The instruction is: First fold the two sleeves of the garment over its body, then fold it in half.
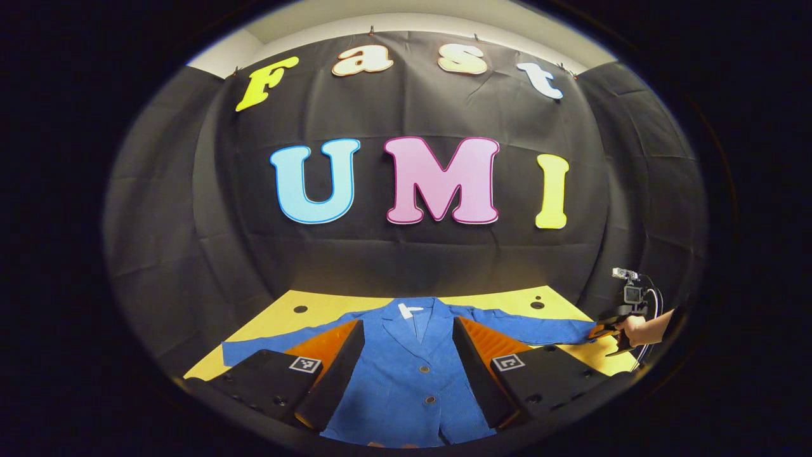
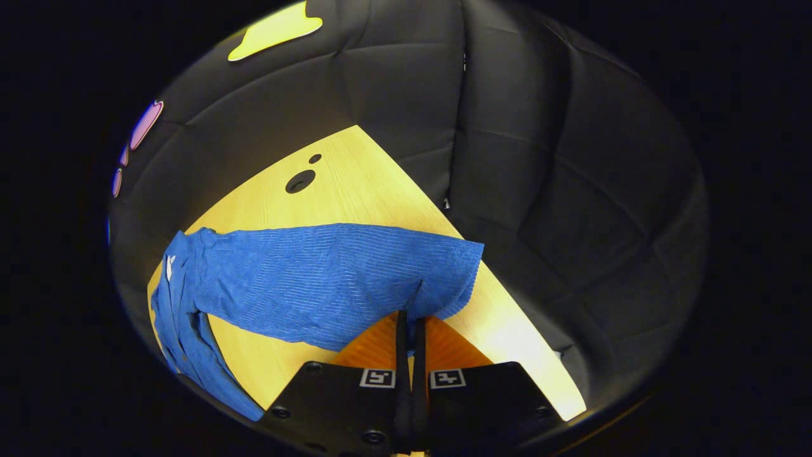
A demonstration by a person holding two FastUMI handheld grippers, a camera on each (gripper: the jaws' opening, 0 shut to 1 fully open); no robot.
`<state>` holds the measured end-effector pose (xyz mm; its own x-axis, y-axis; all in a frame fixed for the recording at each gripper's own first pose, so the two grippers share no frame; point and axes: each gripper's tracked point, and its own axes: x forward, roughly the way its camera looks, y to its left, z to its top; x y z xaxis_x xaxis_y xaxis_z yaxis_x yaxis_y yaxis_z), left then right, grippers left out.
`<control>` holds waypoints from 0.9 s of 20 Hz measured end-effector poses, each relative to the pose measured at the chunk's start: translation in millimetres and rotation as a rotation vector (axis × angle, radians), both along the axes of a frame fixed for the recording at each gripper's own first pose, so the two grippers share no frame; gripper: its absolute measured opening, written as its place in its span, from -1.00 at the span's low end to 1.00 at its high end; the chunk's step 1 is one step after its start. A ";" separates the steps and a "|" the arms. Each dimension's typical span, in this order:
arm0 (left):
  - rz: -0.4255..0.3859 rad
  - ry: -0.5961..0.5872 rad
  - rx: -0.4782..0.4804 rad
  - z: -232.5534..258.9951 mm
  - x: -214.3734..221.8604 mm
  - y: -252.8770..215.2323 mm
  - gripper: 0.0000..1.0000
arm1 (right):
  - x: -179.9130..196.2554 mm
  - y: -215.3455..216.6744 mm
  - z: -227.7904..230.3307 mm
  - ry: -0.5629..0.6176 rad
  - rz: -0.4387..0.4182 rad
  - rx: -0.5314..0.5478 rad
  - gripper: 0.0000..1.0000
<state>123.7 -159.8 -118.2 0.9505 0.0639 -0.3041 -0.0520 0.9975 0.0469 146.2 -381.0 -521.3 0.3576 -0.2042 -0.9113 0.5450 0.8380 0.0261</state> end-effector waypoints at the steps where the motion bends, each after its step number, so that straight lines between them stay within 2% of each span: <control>1: 0.006 0.000 0.001 0.3 -0.9 2.1 0.60 | 6.4 1.9 8.6 -0.030 0.022 -0.020 -0.89; 4: 0.020 -0.005 0.001 1.6 -4.5 7.9 0.60 | 34.4 18.2 46.4 -0.125 0.120 -0.071 -0.91; 8: 0.036 0.006 -0.005 -2.6 -10.6 16.2 0.60 | 76.9 63.1 84.0 -0.198 0.243 -0.070 -0.91; 14: 0.105 0.018 -0.009 -8.7 -33.5 47.7 0.60 | 132.1 193.5 120.4 -0.295 0.466 0.015 -0.91; 18: 0.177 0.012 -0.031 -11.7 -52.2 76.0 0.60 | 161.7 298.4 132.1 -0.336 0.569 0.098 -0.91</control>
